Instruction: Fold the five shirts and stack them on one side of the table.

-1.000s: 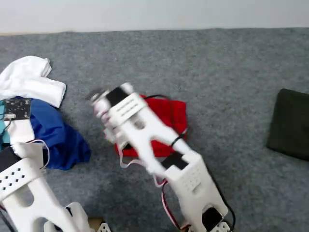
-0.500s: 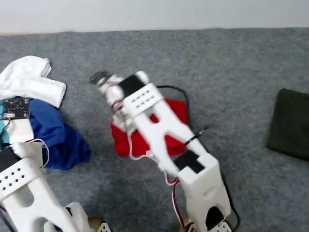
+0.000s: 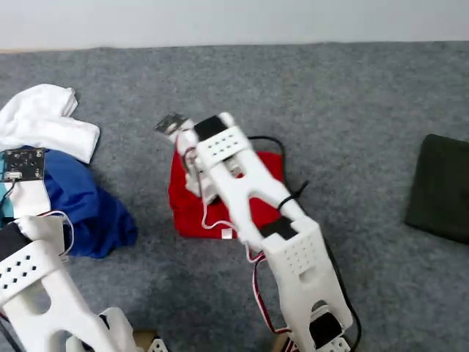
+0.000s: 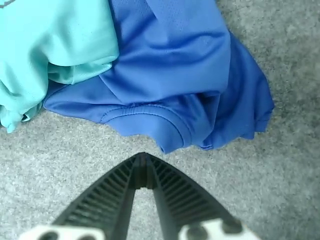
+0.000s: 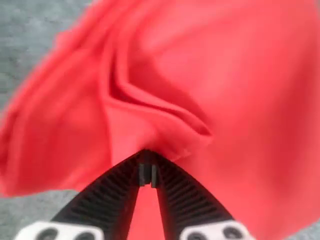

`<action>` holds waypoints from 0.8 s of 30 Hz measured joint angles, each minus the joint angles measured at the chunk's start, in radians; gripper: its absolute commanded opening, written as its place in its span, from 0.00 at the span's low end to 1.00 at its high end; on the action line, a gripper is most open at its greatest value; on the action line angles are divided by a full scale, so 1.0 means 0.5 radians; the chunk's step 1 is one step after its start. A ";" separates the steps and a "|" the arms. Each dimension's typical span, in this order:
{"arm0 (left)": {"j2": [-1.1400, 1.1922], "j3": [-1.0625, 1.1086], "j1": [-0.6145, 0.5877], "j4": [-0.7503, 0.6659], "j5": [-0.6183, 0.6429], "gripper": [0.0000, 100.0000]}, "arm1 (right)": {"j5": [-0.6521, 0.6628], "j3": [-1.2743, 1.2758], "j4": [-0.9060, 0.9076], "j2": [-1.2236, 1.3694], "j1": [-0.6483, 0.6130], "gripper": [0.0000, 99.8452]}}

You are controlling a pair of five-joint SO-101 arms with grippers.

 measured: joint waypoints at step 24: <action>0.000 0.077 0.126 -0.052 0.000 0.00 | 0.012 0.000 -0.031 -0.374 0.006 0.01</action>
